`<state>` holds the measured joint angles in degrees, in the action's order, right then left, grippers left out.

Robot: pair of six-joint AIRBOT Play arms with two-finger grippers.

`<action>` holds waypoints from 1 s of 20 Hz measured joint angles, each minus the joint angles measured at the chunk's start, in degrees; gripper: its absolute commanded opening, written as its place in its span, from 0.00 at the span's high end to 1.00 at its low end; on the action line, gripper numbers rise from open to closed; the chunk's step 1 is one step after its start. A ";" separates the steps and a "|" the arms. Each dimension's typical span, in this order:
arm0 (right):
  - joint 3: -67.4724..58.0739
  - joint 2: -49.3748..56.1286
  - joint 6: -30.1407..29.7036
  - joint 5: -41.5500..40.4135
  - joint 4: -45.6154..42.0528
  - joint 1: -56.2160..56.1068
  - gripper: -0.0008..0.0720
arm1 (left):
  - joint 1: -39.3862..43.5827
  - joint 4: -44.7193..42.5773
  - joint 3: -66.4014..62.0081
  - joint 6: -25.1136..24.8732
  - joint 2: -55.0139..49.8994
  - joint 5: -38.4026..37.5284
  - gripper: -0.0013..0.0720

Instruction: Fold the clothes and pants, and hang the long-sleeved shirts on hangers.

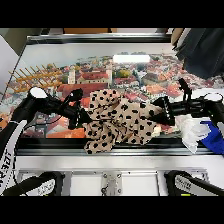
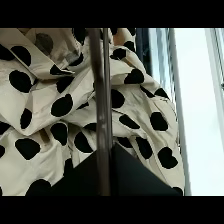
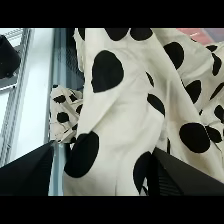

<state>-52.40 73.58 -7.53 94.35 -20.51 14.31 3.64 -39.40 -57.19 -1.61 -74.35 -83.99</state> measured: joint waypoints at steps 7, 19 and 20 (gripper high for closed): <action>0.00 0.17 0.00 0.02 0.04 -0.31 0.17 | 0.02 0.59 0.00 -0.04 0.00 -0.02 0.97; -1.01 0.26 -0.22 0.17 1.36 1.75 0.17 | 0.04 0.57 0.00 -0.13 0.00 -0.44 0.97; -1.44 0.26 -0.24 0.20 1.68 3.10 0.17 | 0.07 0.55 0.00 -0.13 0.00 -0.44 0.97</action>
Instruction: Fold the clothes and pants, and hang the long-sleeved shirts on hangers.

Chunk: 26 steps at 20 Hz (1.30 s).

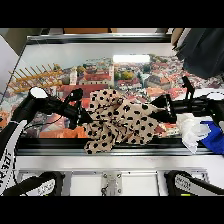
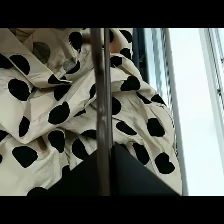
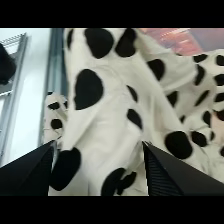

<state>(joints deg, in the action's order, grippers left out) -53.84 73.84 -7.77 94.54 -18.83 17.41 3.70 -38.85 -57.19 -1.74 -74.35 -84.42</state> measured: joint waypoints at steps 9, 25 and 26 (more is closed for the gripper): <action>0.33 0.02 -5.84 4.52 -2.80 13.92 0.17 | -0.02 -0.17 0.00 0.15 0.00 -0.02 0.97; 4.28 5.25 -10.05 7.06 -3.63 4.17 0.17 | -0.02 -0.24 0.00 0.11 0.00 0.00 0.97; 4.31 5.60 -10.05 6.64 -3.26 3.34 0.17 | -0.02 -0.22 0.00 0.11 0.00 0.00 0.97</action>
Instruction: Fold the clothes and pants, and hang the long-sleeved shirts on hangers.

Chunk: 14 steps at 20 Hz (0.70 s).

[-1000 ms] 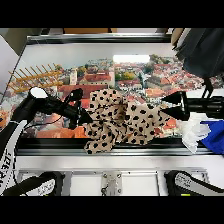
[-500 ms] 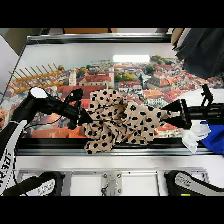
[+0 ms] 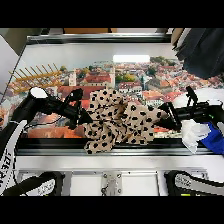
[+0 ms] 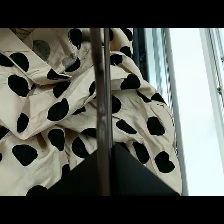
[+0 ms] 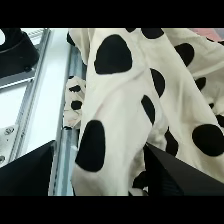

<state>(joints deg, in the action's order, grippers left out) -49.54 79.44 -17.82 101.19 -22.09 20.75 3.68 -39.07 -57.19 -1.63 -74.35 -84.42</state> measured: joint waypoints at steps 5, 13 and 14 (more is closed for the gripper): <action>-0.02 0.66 0.00 -2.58 1.09 -2.58 0.17 | -0.02 -0.33 0.00 0.02 0.00 0.02 0.97; -0.02 0.79 0.00 -3.45 1.68 -3.91 0.17 | -0.02 -0.37 0.00 0.00 0.00 0.00 0.97; -0.02 0.79 0.00 -3.45 1.75 -3.96 0.17 | -0.02 -0.33 0.00 0.00 0.00 -0.02 0.97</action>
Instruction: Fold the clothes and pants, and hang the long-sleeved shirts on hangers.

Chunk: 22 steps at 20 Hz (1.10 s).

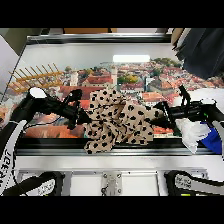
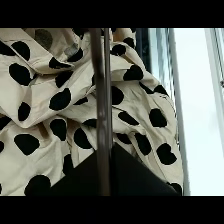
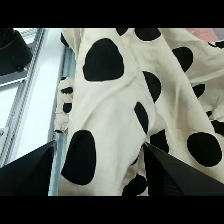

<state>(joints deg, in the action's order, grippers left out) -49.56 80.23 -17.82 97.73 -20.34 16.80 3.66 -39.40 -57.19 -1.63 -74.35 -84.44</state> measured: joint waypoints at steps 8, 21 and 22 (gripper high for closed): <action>0.00 0.00 0.00 0.02 0.04 -0.07 0.18 | 0.00 0.22 0.00 0.00 0.00 -0.07 0.97; 0.02 0.00 0.04 0.20 0.02 -0.07 0.98 | 0.00 0.33 0.02 0.02 0.00 0.00 0.97; 0.02 0.02 0.20 0.17 0.02 -0.07 0.98 | 0.00 0.33 0.02 0.02 0.00 0.07 0.96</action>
<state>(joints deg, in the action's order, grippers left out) -49.54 80.25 -17.63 97.91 -20.32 16.73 3.66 -39.07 -57.17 -1.61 -74.35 -84.38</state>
